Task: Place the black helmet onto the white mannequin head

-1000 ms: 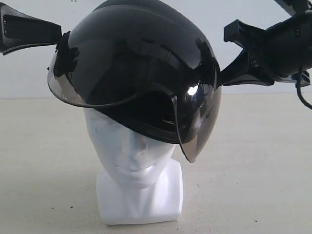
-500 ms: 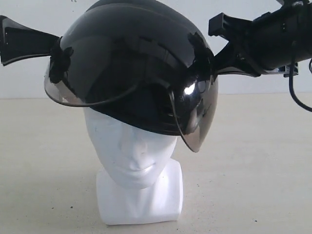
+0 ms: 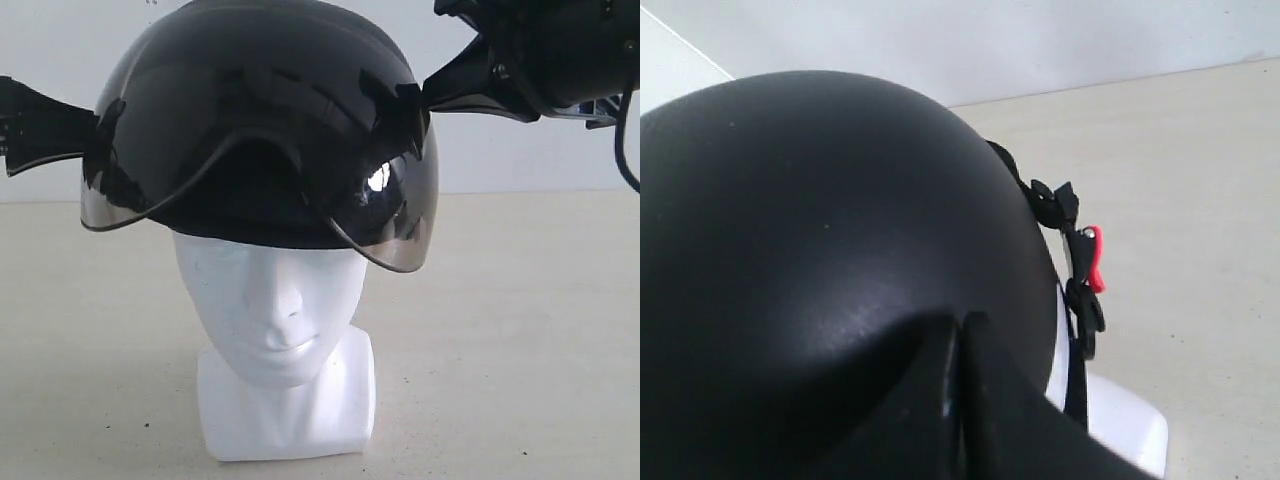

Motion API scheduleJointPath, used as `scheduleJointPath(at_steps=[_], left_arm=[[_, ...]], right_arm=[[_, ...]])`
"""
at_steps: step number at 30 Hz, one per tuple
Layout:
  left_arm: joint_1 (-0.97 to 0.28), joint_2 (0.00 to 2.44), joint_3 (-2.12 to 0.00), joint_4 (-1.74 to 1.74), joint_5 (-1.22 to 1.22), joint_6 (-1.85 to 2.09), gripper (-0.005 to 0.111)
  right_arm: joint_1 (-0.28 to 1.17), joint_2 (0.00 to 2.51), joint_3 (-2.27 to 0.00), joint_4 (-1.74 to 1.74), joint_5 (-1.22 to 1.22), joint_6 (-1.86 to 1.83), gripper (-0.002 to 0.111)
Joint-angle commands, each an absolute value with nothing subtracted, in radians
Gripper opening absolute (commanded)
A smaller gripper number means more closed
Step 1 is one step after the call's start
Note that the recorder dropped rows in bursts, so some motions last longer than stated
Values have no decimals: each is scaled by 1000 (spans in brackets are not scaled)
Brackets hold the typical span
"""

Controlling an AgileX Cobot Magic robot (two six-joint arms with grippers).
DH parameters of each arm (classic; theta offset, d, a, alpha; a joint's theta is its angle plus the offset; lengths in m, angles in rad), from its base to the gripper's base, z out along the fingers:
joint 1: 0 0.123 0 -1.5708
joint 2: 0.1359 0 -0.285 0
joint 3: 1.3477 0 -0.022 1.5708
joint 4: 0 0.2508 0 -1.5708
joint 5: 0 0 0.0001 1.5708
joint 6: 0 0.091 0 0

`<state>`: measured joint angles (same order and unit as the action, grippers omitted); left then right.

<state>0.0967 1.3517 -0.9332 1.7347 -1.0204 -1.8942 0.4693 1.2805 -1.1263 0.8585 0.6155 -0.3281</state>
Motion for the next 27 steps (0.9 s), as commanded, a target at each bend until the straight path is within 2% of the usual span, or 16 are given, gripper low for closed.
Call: scheduleJointPath(at_steps=[1, 17, 27], left_arm=[[89, 1338, -901, 1744, -1042, -1868, 4], [131, 1332, -867, 1744, -1093, -1875, 4], [141, 1332, -922, 1744, -1103, -1891, 4]], right_arm=[[499, 1278, -1130, 972, 711, -353, 0], [499, 1259, -1140, 1012, 742, -366, 0], [499, 1246, -1140, 921, 767, -284, 0]])
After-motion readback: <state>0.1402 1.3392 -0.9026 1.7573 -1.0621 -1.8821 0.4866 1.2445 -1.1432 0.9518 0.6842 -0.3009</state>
